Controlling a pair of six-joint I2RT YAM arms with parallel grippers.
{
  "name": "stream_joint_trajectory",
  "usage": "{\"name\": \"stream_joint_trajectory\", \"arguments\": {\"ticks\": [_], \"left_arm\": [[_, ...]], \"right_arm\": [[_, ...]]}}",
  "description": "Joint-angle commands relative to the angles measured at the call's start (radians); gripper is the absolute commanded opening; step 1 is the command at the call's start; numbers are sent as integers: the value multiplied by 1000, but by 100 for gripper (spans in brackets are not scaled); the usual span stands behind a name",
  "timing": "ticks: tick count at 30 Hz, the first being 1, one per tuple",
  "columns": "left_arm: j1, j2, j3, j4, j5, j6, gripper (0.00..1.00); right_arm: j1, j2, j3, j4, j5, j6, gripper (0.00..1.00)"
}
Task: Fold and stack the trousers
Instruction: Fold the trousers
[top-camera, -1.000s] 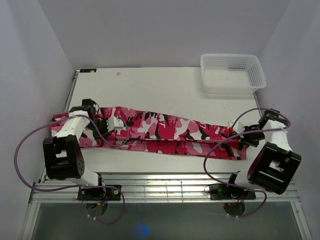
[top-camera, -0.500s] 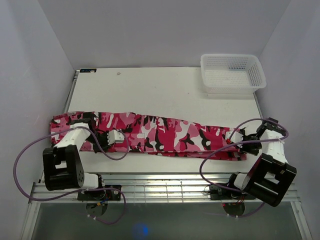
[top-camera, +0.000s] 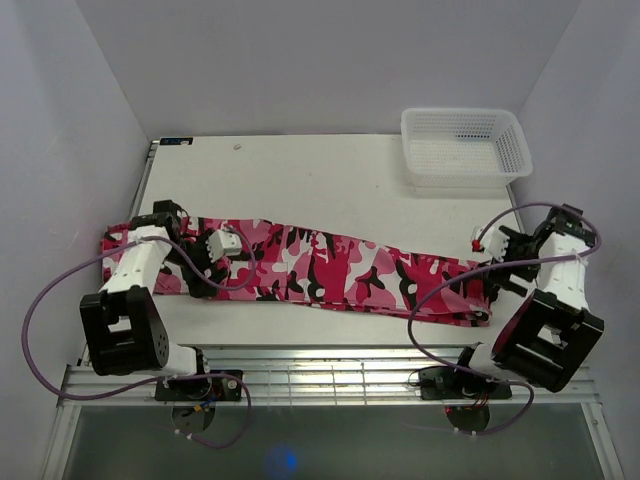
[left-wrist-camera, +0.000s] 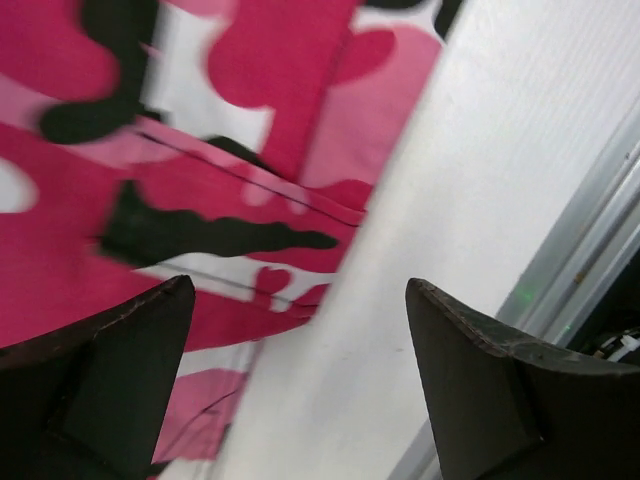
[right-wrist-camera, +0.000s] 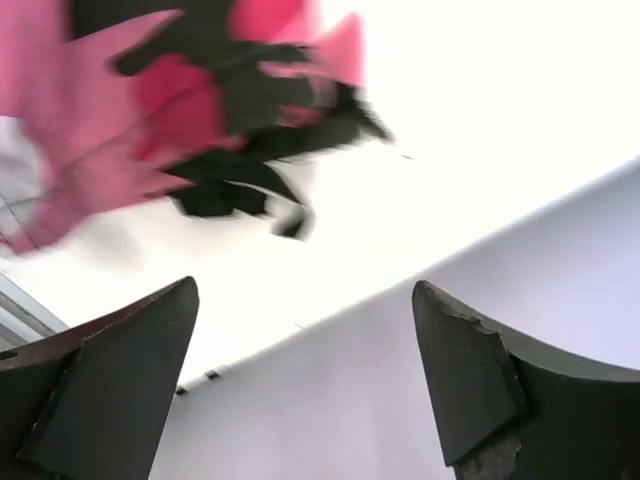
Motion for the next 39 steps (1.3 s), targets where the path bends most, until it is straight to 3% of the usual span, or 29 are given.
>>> {"name": "stream_joint_trajectory", "arguments": {"ticks": [1,5,10,11,15,18,23,31,38,39], "left_arm": [[2,-90,145,-86,163,-16,98],[2,-68,236,-77,226,-137,98],[0,29,178,183,181,-433,98],[1,50,171,211,168,-472,98],[1,144,167,261,157,-598,98],[0,167,154,281,162,-624,97],[-1,160,116,308,151,-633,97],[1,163,64,327,110,-624,97],[1,175,56,341,96,-633,97],[-1,173,58,342,94,-630,97]], "right_arm": [[-5,44,249,-179,-146,119,94],[-4,149,415,-292,-250,243,94],[61,330,459,-286,-238,449,76],[71,351,459,-251,-232,481,70],[121,420,445,-143,-205,618,64],[157,468,437,-86,-146,652,63],[170,542,421,-62,-80,747,72],[185,549,345,-126,-48,728,65],[185,531,390,-169,-112,692,8],[185,511,407,-169,-114,684,8]]}}
